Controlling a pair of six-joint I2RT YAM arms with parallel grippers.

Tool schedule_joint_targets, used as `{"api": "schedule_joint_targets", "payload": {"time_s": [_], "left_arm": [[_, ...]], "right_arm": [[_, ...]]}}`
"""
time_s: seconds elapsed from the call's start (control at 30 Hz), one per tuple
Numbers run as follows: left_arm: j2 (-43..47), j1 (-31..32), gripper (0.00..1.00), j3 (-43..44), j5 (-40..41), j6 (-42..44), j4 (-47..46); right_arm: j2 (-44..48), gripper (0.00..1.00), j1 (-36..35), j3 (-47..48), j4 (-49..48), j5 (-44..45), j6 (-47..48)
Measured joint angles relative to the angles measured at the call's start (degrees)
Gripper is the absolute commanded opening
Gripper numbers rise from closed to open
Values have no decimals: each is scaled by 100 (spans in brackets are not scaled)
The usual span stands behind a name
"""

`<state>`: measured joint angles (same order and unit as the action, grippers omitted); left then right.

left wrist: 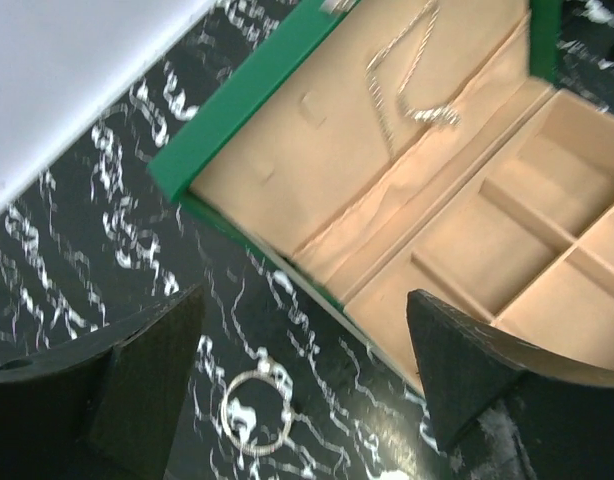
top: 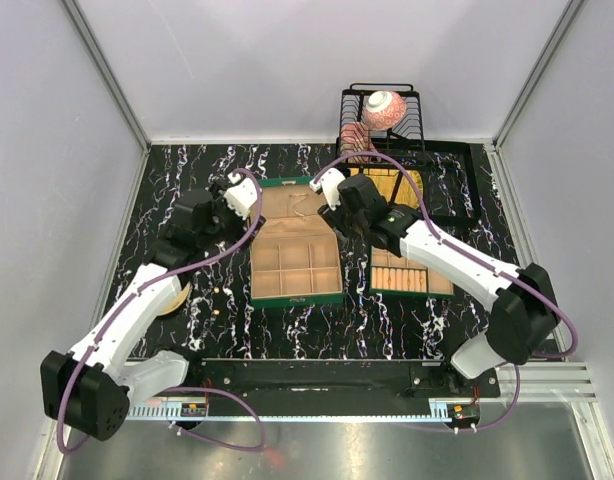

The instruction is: Organize the mixed jewelry

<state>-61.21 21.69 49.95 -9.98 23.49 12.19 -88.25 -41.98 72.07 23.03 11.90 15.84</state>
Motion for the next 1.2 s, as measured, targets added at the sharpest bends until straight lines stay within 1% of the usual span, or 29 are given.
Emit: {"api": "schedule_joint_targets", "payload": {"time_s": [0.13, 0.3, 0.4, 0.5, 0.63, 0.73, 0.8, 0.97, 1.07, 1.2], "left_arm": [[166, -413, 91, 0, 151, -125, 568], [295, -1172, 91, 13, 186, -101, 1202], [245, -1617, 91, 37, 164, 0, 1550], [57, -1891, 90, 70, 146, 149, 1847], [-293, -1954, 89, 70, 146, 372, 2162], [-485, -1954, 87, 59, 146, 470, 2225], [-621, -1956, 85, 46, 146, 542, 2218], [-1027, -1958, 77, 4, 140, 695, 2155], [-1300, -1958, 74, 4, 142, 807, 2022], [-1700, -1958, 73, -31, 144, 962, 1805]], "right_arm": [[179, 63, 138, -219, 50, -120, 140], [348, 64, 310, -455, 94, -299, 197], [385, 64, 343, -533, 87, -400, 197], [387, 64, 352, -625, 85, -468, 197], [422, 64, 372, -772, 83, -557, 197], [509, 64, 424, -894, 85, -562, 197], [575, 63, 479, -968, 85, -562, 197], [673, 62, 656, -1062, 85, -568, 199], [675, 62, 758, -1064, 85, -595, 199], [675, 62, 791, -1064, 85, -610, 197]]}}
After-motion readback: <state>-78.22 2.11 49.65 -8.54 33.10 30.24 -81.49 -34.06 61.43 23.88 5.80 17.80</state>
